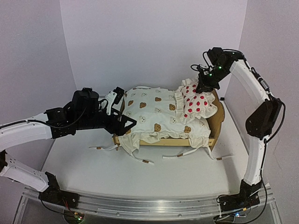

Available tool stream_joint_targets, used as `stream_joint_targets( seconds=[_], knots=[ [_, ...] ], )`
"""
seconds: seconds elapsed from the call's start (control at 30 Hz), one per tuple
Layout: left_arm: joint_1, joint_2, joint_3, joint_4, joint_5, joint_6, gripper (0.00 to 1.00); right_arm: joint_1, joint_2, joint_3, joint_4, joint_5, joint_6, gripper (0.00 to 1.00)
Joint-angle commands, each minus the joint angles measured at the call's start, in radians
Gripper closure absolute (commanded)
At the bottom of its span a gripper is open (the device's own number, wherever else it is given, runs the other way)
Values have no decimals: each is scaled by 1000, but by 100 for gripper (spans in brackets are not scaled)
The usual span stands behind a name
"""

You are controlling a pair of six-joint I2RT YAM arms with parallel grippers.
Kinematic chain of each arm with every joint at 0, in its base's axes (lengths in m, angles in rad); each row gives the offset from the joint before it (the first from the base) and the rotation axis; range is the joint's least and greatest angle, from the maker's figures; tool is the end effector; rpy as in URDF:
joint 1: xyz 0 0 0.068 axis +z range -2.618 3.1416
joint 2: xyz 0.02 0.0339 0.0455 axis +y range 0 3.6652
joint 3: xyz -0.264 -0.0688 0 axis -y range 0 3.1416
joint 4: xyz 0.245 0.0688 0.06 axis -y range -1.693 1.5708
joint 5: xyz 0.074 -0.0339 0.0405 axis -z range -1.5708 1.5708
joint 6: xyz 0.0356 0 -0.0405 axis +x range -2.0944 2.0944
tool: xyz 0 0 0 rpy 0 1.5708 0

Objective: Set up the pet bed

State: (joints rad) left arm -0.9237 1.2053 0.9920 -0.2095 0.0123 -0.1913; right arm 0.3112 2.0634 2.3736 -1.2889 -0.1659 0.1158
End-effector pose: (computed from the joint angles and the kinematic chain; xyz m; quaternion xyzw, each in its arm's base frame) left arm 0.1671 -0.2219 0.3219 0.3038 0.7828 -0.2917 0.4580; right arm 0.3987 0.1344 0.3875 -0.1170 0.9463 0.1391 0.2673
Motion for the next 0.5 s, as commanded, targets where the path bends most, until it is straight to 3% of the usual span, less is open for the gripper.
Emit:
stream_joint_targets(
  seconds=[0.0,0.23,0.33,0.4,0.47],
  knots=[
    [0,22,-5,28,29,-5,9,-8,23,54,-27,99,-79,96],
    [-1,51,-5,48,46,-4,9,-9,65,37,-2,131,-97,95],
    [0,61,-6,51,50,-6,9,-10,74,27,14,151,-90,89],
    [0,63,-9,53,49,-7,9,-10,67,9,28,209,-79,80],
    [0,63,-13,55,49,-8,9,-9,46,-19,48,248,-68,59]
  ],
)
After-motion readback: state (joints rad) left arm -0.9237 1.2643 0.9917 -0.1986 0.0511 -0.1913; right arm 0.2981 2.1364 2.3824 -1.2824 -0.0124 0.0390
